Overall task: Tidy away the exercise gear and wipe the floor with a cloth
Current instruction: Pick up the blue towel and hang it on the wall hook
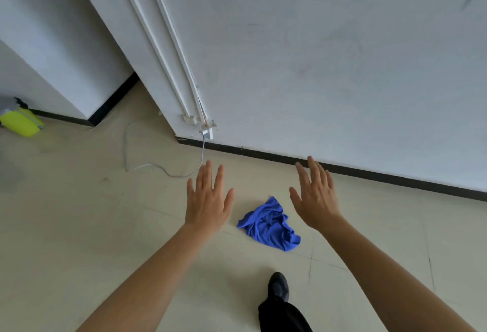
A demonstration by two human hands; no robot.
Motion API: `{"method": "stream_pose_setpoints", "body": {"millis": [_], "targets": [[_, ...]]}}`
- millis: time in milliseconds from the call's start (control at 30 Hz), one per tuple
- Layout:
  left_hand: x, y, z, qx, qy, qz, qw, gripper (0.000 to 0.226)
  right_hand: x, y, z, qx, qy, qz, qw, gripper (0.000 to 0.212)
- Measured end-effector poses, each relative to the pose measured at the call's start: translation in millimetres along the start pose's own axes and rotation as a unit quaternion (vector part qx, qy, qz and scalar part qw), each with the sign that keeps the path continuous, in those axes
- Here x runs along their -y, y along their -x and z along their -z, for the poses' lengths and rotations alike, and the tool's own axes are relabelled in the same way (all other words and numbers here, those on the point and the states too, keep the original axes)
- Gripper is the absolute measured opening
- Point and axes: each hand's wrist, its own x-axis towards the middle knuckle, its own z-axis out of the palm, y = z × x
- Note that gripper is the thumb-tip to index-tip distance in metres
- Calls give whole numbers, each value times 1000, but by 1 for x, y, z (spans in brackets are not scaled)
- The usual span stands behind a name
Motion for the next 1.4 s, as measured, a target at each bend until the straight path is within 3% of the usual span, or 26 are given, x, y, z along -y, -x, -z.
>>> {"method": "stream_pose_setpoints", "body": {"millis": [267, 433, 600, 700, 933, 1033, 1133, 1267, 1400], "targets": [[28, -123, -73, 103, 21, -32, 994, 65, -11, -97, -92, 154, -24, -66, 986, 61], [49, -180, -163, 171, 30, -51, 983, 67, -30, -126, -172, 224, -43, -126, 965, 60], [64, -223, -349, 251, 50, -75, 964, 62, -54, -129, -330, 249, -103, -265, 926, 57], [67, -234, -481, 303, 34, -94, 948, 63, -69, -122, -453, 268, -106, -291, 912, 56], [67, -227, -735, 322, 78, -80, 940, 79, -88, -103, -708, 348, -64, -150, 923, 64], [69, -220, -803, 310, 164, 25, 936, 72, -90, -94, -775, 339, -76, -136, 928, 74], [70, -206, -832, 265, 190, 20, 945, 20, -88, -89, -804, 314, -92, -168, 930, 87], [66, -189, -796, 216, 190, -95, 953, 20, -82, -91, -782, 345, -81, -156, 922, 86], [61, -200, -714, 176, 228, -178, 941, 30, -79, -100, -716, 401, -15, -101, 910, 34]]}}
